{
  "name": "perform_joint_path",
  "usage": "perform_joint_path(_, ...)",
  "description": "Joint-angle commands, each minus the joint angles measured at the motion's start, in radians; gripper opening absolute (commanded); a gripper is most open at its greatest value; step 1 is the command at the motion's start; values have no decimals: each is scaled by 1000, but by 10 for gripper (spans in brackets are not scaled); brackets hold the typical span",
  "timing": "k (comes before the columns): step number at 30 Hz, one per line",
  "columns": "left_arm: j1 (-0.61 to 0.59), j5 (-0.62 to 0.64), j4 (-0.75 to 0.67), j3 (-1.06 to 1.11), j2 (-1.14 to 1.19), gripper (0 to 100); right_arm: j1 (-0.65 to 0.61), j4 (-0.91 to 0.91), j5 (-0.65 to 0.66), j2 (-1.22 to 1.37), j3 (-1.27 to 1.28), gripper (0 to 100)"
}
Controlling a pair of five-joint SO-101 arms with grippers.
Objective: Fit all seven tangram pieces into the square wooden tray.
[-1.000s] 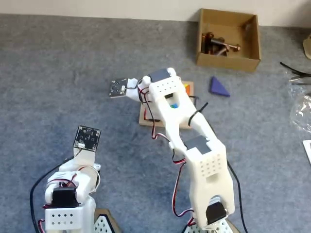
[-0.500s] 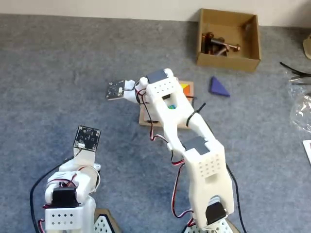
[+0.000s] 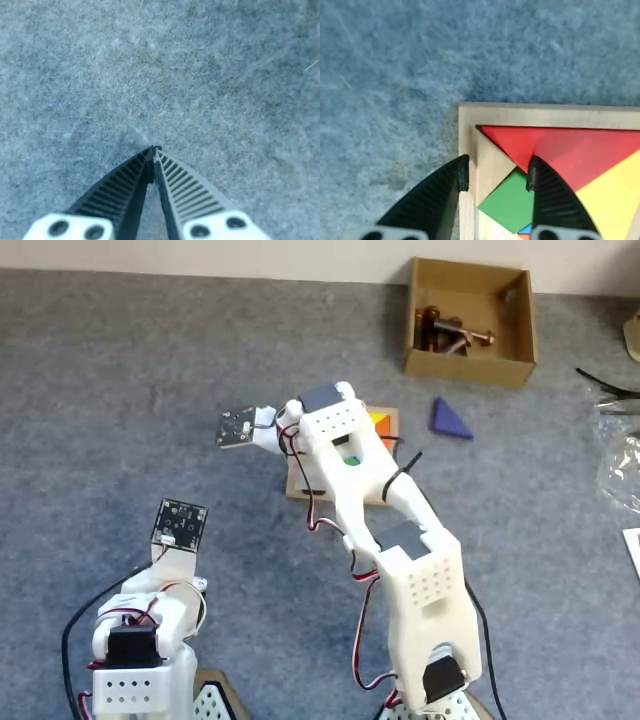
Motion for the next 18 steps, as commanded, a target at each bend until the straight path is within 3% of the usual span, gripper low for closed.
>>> perform_joint_path(1,-13,9,5,21,-4,6,2,5,9,-76,-8,178)
perform_joint_path(18,-13,9,5,21,-4,6,21,-59,8,4,-19,177)
